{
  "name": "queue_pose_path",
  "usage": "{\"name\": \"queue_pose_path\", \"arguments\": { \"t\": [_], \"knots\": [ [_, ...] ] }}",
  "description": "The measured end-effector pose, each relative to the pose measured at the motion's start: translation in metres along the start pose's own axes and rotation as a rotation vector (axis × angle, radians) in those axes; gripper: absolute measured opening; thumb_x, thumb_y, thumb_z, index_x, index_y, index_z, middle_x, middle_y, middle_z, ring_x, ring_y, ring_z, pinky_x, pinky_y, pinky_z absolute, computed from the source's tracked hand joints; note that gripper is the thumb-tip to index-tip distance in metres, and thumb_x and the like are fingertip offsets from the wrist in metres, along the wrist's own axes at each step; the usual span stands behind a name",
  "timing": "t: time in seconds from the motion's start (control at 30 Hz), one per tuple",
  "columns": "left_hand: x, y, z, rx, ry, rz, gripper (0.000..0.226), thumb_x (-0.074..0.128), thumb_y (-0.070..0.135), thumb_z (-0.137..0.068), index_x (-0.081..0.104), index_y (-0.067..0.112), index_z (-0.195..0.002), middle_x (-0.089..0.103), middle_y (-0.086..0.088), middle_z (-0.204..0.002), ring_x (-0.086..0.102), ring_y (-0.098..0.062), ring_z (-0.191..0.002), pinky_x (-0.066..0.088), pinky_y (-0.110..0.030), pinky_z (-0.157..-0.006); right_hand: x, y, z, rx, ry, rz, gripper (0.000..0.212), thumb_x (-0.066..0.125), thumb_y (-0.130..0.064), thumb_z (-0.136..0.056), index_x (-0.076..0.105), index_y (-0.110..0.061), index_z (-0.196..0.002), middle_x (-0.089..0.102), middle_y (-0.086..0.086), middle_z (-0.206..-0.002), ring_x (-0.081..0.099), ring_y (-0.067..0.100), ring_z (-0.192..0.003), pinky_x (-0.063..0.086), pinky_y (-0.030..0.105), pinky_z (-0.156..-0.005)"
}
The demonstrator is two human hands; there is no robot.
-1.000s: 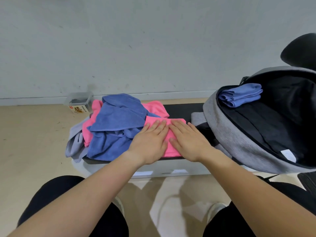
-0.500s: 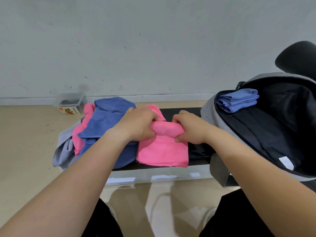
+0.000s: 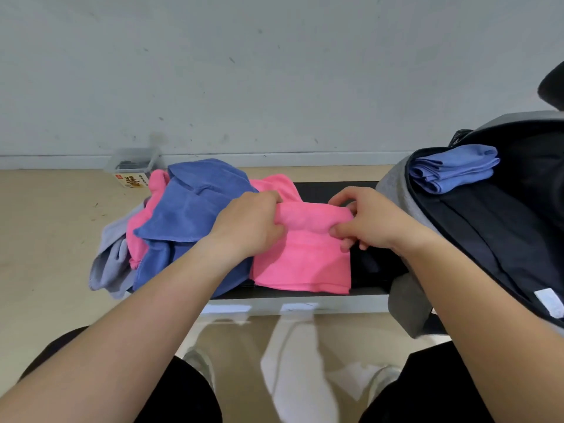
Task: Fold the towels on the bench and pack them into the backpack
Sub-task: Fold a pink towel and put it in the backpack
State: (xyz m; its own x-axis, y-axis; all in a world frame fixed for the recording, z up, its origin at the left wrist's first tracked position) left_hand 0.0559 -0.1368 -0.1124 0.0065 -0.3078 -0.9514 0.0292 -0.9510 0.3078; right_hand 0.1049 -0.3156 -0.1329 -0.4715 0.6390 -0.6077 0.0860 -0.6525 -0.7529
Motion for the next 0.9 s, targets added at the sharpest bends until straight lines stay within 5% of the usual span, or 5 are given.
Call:
{"name": "queue_pose_path", "arguments": {
  "t": [0.1, 0.3, 0.53, 0.77, 0.9],
  "knots": [
    [-0.001, 0.005, 0.003, 0.013, 0.018, 0.154, 0.014, 0.060, 0.024, -0.089, 0.062, 0.017, -0.100, 0.052, 0.011, -0.073, 0.055, -0.024, -0.082, 0.038, -0.032, -0.067, 0.002, 0.002, 0.003, 0.045, -0.028, -0.149, 0.038, 0.069, 0.004, -0.085, 0.055, -0.009, -0.117, 0.065, 0.022, -0.099, 0.074, 0.027, -0.066, 0.054, 0.024, -0.047],
    [0.000, -0.004, 0.011, -0.059, -0.029, 0.380, 0.017, 0.059, 0.007, -0.087, 0.058, 0.025, -0.090, 0.071, 0.005, -0.062, 0.070, -0.009, -0.065, 0.056, -0.033, -0.080, 0.002, 0.003, 0.009, 0.007, -0.041, -0.185, 0.035, 0.069, 0.003, -0.086, 0.059, -0.008, -0.118, 0.063, 0.026, -0.105, 0.075, 0.029, -0.077, 0.062, 0.032, -0.064],
    [-0.002, -0.003, 0.033, 0.036, -0.098, 0.421, 0.015, 0.069, 0.012, -0.083, 0.064, 0.025, -0.087, 0.068, 0.012, -0.082, 0.065, -0.009, -0.080, 0.054, -0.036, -0.079, 0.005, -0.010, 0.036, -0.167, -0.030, 0.130, 0.025, 0.066, -0.010, -0.084, 0.069, -0.026, -0.103, 0.072, -0.004, -0.094, 0.069, 0.009, -0.081, 0.058, 0.038, -0.082],
    [0.012, -0.006, 0.064, 0.263, 0.017, 0.359, 0.033, 0.077, 0.007, -0.076, 0.056, 0.032, -0.081, 0.063, 0.009, -0.102, 0.061, -0.011, -0.097, 0.047, -0.028, -0.085, 0.023, -0.003, 0.069, -0.311, 0.066, 0.368, 0.020, 0.063, -0.014, -0.087, 0.057, -0.031, -0.096, 0.047, -0.012, -0.093, 0.049, 0.003, -0.083, 0.038, 0.016, -0.071],
    [0.023, -0.015, 0.077, 0.319, 0.059, 0.352, 0.030, 0.078, 0.002, -0.074, 0.060, 0.026, -0.081, 0.060, 0.013, -0.110, 0.056, -0.001, -0.104, 0.045, -0.020, -0.087, 0.044, 0.002, 0.085, -0.391, 0.139, 0.530, 0.014, 0.059, -0.026, -0.089, 0.055, -0.023, -0.102, 0.039, -0.008, -0.101, 0.053, 0.022, -0.071, 0.046, 0.034, -0.064]
  ]
}}
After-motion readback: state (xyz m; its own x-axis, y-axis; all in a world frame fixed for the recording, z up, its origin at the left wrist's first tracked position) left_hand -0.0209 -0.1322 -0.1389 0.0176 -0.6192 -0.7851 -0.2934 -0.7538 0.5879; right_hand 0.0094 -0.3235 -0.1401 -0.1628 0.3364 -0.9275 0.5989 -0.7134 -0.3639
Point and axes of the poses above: each hand's wrist, its own z-axis away from the middle knuckle, its own x-axis out of the palm, y = z × x, the point moved 9 cm from there along -z, towards the middle knuckle
